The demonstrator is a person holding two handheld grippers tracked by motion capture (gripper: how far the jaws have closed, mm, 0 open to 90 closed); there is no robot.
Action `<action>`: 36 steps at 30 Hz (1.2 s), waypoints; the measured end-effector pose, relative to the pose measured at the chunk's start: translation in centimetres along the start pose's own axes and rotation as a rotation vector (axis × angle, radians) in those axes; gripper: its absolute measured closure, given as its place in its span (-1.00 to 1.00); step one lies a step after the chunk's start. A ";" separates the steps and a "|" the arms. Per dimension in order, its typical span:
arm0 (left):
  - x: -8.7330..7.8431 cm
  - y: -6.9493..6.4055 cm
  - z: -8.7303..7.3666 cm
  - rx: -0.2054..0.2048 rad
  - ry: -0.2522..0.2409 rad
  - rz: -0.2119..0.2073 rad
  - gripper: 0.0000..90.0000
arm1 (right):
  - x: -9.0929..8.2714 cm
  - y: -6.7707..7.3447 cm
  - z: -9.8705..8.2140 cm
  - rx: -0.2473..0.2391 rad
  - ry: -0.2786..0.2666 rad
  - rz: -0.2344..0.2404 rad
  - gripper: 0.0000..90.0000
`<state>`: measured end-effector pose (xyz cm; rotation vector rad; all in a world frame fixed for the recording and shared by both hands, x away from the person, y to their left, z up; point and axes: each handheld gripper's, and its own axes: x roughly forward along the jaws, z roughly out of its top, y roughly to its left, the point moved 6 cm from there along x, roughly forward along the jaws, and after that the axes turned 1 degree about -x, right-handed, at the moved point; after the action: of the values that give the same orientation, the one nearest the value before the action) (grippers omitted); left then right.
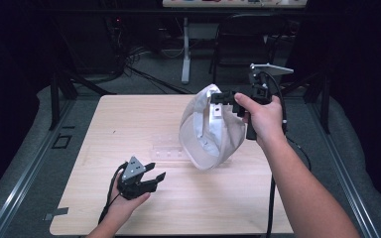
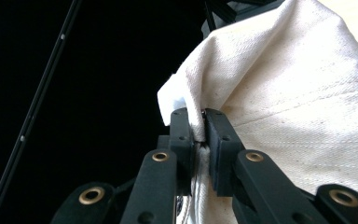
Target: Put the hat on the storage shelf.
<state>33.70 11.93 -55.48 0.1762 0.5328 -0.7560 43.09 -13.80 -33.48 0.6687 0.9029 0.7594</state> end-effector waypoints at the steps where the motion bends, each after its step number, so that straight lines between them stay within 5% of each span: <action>1: 0.1 -0.2 0.3 0.010 -0.002 -0.002 0.02 | 0.1 0.0 0.2 0.000 -0.003 -0.002 0.83; 13: 2.7 -3.3 4.7 0.062 -0.034 -0.031 -0.05 | 1.7 0.4 1.9 0.014 -0.044 -0.051 0.83; 23: 5.8 -5.9 7.4 0.124 0.024 -0.011 -0.14 | 2.4 0.9 2.9 0.026 -0.067 -0.065 0.82; 30: 7.8 -6.0 8.0 0.173 0.068 0.120 0.00 | 2.9 0.9 3.3 0.038 -0.078 -0.072 0.82; 36: 8.3 -5.9 8.3 0.182 0.074 0.143 0.26 | 3.1 0.8 3.4 0.034 -0.079 -0.081 0.82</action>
<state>37.85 -0.15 -52.51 0.4082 0.5156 -0.6594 47.04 -11.45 -32.68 0.6832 0.8668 0.6424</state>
